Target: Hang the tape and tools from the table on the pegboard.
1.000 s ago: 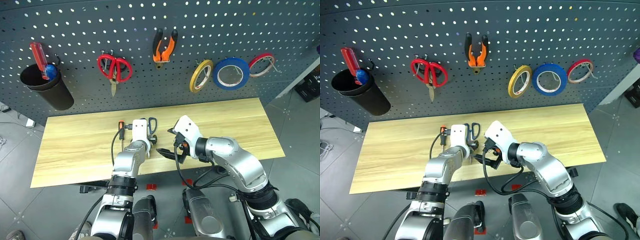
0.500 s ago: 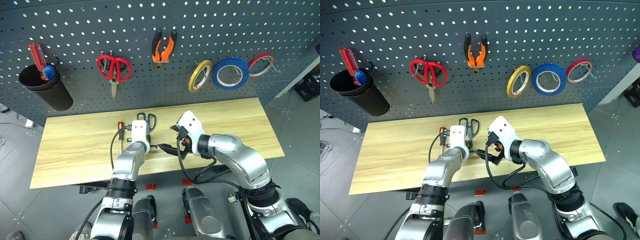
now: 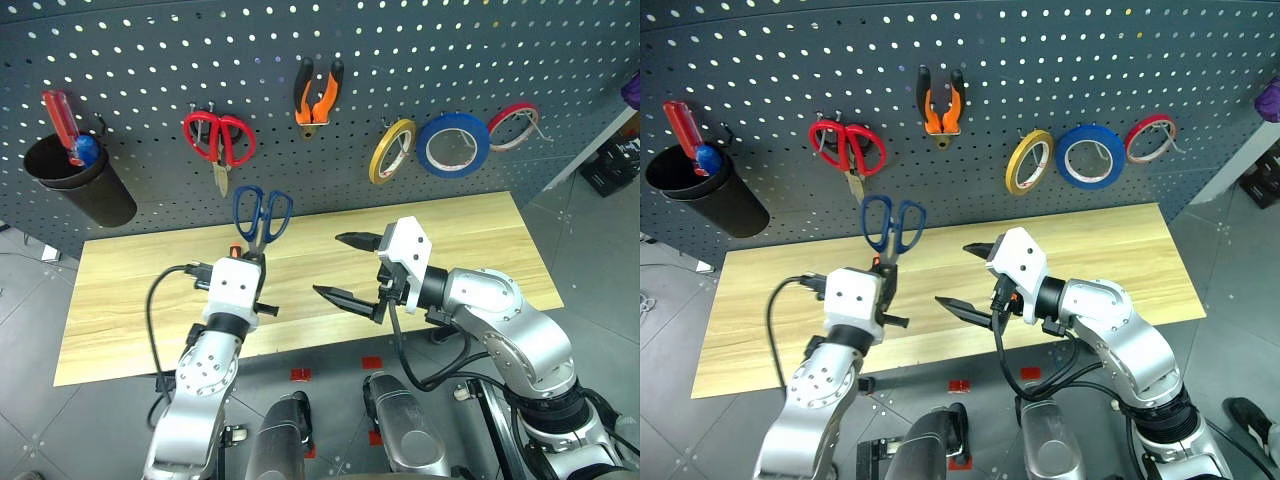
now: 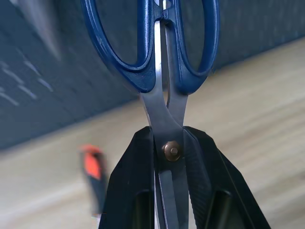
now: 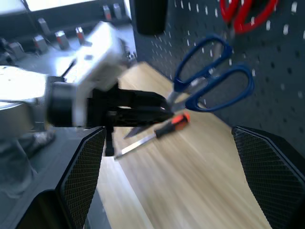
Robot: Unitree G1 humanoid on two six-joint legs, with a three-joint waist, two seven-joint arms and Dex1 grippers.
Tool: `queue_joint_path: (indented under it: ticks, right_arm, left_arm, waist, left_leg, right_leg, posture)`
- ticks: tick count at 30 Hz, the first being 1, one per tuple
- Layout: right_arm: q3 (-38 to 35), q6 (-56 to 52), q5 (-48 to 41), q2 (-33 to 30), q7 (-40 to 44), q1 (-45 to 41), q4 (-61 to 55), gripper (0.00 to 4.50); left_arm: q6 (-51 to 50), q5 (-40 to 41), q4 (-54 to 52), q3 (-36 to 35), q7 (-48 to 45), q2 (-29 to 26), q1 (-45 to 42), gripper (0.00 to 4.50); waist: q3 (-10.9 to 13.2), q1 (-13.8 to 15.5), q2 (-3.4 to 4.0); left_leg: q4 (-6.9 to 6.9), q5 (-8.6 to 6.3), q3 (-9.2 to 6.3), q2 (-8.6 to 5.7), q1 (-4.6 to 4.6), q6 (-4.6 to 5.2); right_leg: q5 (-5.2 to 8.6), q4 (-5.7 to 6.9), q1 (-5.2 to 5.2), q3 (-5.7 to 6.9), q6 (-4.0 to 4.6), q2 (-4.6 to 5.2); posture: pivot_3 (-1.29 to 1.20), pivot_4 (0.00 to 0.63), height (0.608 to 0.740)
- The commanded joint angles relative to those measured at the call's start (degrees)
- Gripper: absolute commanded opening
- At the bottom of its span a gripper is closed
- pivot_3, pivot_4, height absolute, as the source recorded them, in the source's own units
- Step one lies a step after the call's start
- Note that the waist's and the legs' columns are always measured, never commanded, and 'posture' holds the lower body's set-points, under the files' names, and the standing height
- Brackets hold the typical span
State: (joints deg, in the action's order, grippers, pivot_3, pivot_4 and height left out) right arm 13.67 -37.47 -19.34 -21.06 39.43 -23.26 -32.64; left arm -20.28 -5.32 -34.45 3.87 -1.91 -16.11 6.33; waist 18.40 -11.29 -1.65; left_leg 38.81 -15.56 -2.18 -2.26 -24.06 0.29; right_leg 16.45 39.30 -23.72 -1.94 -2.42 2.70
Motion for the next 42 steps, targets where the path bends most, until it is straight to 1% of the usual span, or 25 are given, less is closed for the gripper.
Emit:
queue_joint_path:
  ticks: [1,5,7,12,18,24,26,27,28,29,30,34,36,39,42]
  right_arm:
    - [-1.48,2.82,-0.83,0.74,-0.51,-1.28,0.08,4.5]
    - [-1.82,4.65,0.21,1.09,-1.38,-2.51,2.68,4.5]
    - [-1.66,5.49,0.57,0.97,-1.36,-3.07,3.51,4.5]
    - [-1.4,6.79,0.89,1.42,-1.56,-5.09,5.07,4.5]
    - [-1.09,7.31,0.78,2.32,-1.7,-7.45,5.61,4.5]
    - [-0.5,8.11,1.27,2.88,-1.72,-8.23,6.11,4.5]
    - [-0.18,8.31,1.47,3.05,-1.76,-8.35,6.24,4.5]
    - [0.06,8.25,1.58,3.19,-1.84,-8.41,6.28,4.5]
    - [0.33,8.14,1.71,3.33,-1.91,-8.41,6.34,4.5]
    - [0.65,7.95,1.94,3.29,-1.92,-8.32,6.35,4.5]
    - [1.23,7.43,2.35,3.07,-1.94,-8.17,6.4,4.5]
    - [3.58,3.6,3.19,1.57,-2.09,-6.93,5.59,4.5]
    - [4.89,1.52,3.21,0.88,-2.32,-6.19,4.58,4.5]
    - [6.33,-2.88,3.16,0.41,-3.5,-5.83,3.43,4.5]
    - [8.08,-9.45,2.43,0.47,-4.37,-7.27,3.02,4.5]
  left_arm:
    - [4.59,-2.83,-5.71,-1.58,0.17,-0.6,0.24,0.58]
    - [4.52,-3.21,-5.73,-4.45,0.78,0.11,-3.62,0.58]
    - [3.79,-2.52,-3.96,-6.13,0.76,0.3,-6.85,0.58]
    - [4.38,-0.89,2.32,-8.92,-1.06,-0.42,-11.33,0.58]
    - [5.38,1.3,9.55,-9.49,-3.42,-0.38,-15.16,0.57]
    - [4.87,3.22,10.85,-9.77,-4.01,1.17,-16.24,0.57]
    - [4.25,4.58,10.1,-9.94,-4.57,1.71,-16.23,1.31]
    - [3.88,4.8,9.4,-9.78,-4.69,1.89,-15.98,1.5]
    - [3.37,4.74,8.77,-9.73,-4.46,2.1,-15.55,1.87]
    - [2.73,4.71,8.17,-9.79,-4.08,2.43,-14.92,1.99]
    - [1.88,4.79,7.61,-10.01,-3.69,2.81,-13.9,2.39]
    - [-4.69,7.09,5.52,-11.37,-3.36,4.7,-8.77,3.54]
    - [-10.0,9.84,5.79,-13.41,-3.37,5.79,-7.6,3.54]
    - [-16.68,12.05,7.96,-16.09,-3.08,5.53,-9.61,3.54]
    - [-21.91,12.94,15.11,-19.4,-2.05,4.0,-15.54,3.54]
  waist:
    - [0.0,0.26,0.0]
    - [0.0,0.26,0.0]
    - [0.0,0.25,0.0]
    - [-0.01,0.09,0.0]
    - [-0.01,0.0,-0.01]
    - [-0.02,0.05,-0.01]
    - [-0.02,0.04,-0.01]
    - [-0.02,0.02,0.0]
    - [-0.02,0.01,0.0]
    - [-0.02,0.0,0.0]
    - [-0.03,-0.01,0.0]
    - [-0.05,-0.09,0.02]
    - [-0.05,-0.01,0.02]
    - [-0.05,0.12,0.01]
    - [-0.04,0.45,-0.01]
  left_leg:
    - [0.02,0.02,-0.01,0.0,0.0,0.04]
    - [0.04,0.1,-0.02,-0.02,-0.01,0.16]
    - [0.06,0.1,-0.02,-0.03,-0.02,0.17]
    - [0.02,0.1,-0.02,-0.03,-0.06,0.18]
    - [0.07,0.1,0.0,-0.03,-0.51,0.18]
    - [0.12,0.11,0.0,-0.03,-0.65,0.18]
    - [0.12,0.11,0.0,-0.03,-0.65,0.18]
    - [0.12,0.11,0.0,-0.03,-0.65,0.18]
    - [0.12,0.11,0.0,-0.03,-0.65,0.18]
    - [0.12,0.11,0.0,-0.02,-0.65,0.18]
    - [0.12,0.11,0.0,-0.02,-0.65,0.18]
    - [0.12,0.11,0.01,-0.02,-0.64,0.18]
    - [0.12,0.11,0.0,-0.02,-0.64,0.18]
    - [0.14,0.11,-0.01,-0.02,-0.64,0.19]
    - [0.2,0.11,-0.05,-0.04,-0.64,0.2]
  right_leg:
    - [-0.05,-0.05,0.04,0.02,-0.01,0.0]
    - [-0.27,-0.32,0.16,0.04,-0.1,0.01]
    - [-0.28,-0.32,0.15,0.05,-0.11,0.02]
    - [-0.28,-0.33,0.12,0.09,-0.11,0.0]
    - [-0.28,-0.29,-0.33,0.08,-0.11,0.0]
    - [-0.29,-0.31,-0.41,0.1,-0.1,0.02]
    - [-0.29,-0.3,-0.41,0.1,-0.1,0.02]
    - [-0.29,-0.3,-0.41,0.11,-0.1,0.02]
    - [-0.29,-0.29,-0.42,0.11,-0.1,0.02]
    - [-0.29,-0.29,-0.42,0.11,-0.1,0.02]
    - [-0.29,-0.29,-0.42,0.11,-0.1,0.01]
    - [-0.29,-0.27,-0.42,0.09,-0.1,0.01]
    - [-0.29,-0.27,-0.43,0.1,-0.1,0.01]
    - [-0.29,-0.24,-0.42,0.1,-0.1,0.01]
    - [-0.29,-0.21,-0.38,0.15,-0.1,0.01]
  posture:
    - [-0.32,0.305,0.74]
    - [-0.32,0.304,0.74]
    - [-0.32,0.303,0.74]
    - [-0.33,0.303,0.74]
    - [-0.34,0.296,0.74]
    - [-0.34,0.292,0.74]
    - [-0.34,0.292,0.74]
    - [-0.33,0.295,0.74]
    - [-0.33,0.295,0.74]
    - [-0.33,0.297,0.74]
    - [-0.33,0.297,0.74]
    - [-0.33,0.305,0.74]
    - [-0.33,0.31,0.74]
    - [-0.32,0.32,0.74]
    - [-0.31,0.336,0.74]
